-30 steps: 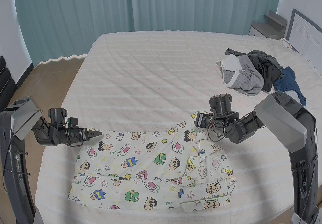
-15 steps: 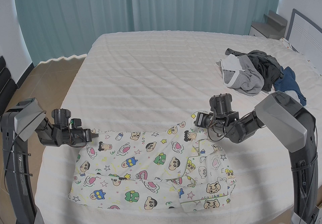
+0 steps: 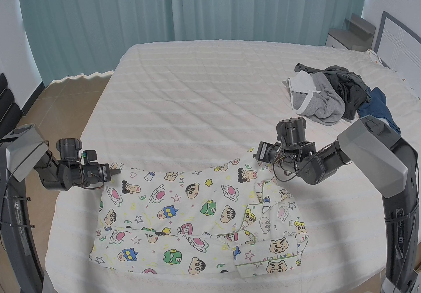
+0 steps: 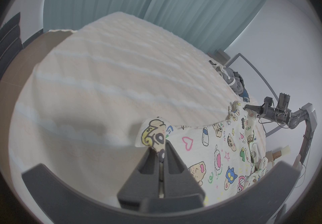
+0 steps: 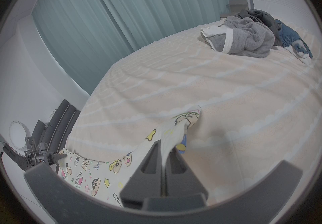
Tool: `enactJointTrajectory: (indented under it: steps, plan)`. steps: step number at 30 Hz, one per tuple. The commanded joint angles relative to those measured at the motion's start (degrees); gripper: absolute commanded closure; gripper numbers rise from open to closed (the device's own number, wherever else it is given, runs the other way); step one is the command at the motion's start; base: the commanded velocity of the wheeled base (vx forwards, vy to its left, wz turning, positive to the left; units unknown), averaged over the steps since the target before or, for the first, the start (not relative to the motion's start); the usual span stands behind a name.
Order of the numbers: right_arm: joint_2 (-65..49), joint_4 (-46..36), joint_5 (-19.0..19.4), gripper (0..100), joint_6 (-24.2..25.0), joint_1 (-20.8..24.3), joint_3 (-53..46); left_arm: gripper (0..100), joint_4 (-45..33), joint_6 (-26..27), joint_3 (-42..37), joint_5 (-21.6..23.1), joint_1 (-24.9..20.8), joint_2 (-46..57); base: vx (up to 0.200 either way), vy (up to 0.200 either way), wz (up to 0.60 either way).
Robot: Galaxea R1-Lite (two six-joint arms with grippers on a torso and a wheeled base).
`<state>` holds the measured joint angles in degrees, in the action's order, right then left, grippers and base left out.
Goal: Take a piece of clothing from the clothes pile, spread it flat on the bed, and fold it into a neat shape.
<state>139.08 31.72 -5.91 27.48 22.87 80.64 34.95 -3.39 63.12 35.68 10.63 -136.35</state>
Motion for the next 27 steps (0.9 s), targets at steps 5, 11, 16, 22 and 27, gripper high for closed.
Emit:
enactJointTrajectory:
  steps: [5,11,16,22,27]
  plan:
    - [-4.4,0.1,3.9,100,2.1,0.1,-3.4,100,6.3,-0.1,-6.3,0.4,0.7,5.0,0.0,0.0,0.0]
    - [-6.0,0.1,4.3,100,2.2,-0.1,-5.4,100,8.2,0.0,-9.2,1.4,0.8,7.1,0.0,0.0,0.0]
    - [-8.6,3.6,7.7,100,2.1,-0.5,-9.5,100,10.5,0.3,-12.9,3.2,1.8,8.8,0.0,0.0,0.0]
    - [-11.0,8.3,11.7,100,1.7,-1.9,-15.7,100,18.1,0.4,-18.4,3.4,2.9,9.3,0.0,0.0,0.0]
    - [-12.6,11.6,15.9,100,1.0,-2.4,-21.1,100,22.8,0.6,-23.0,5.6,3.9,9.2,0.0,0.0,0.0]
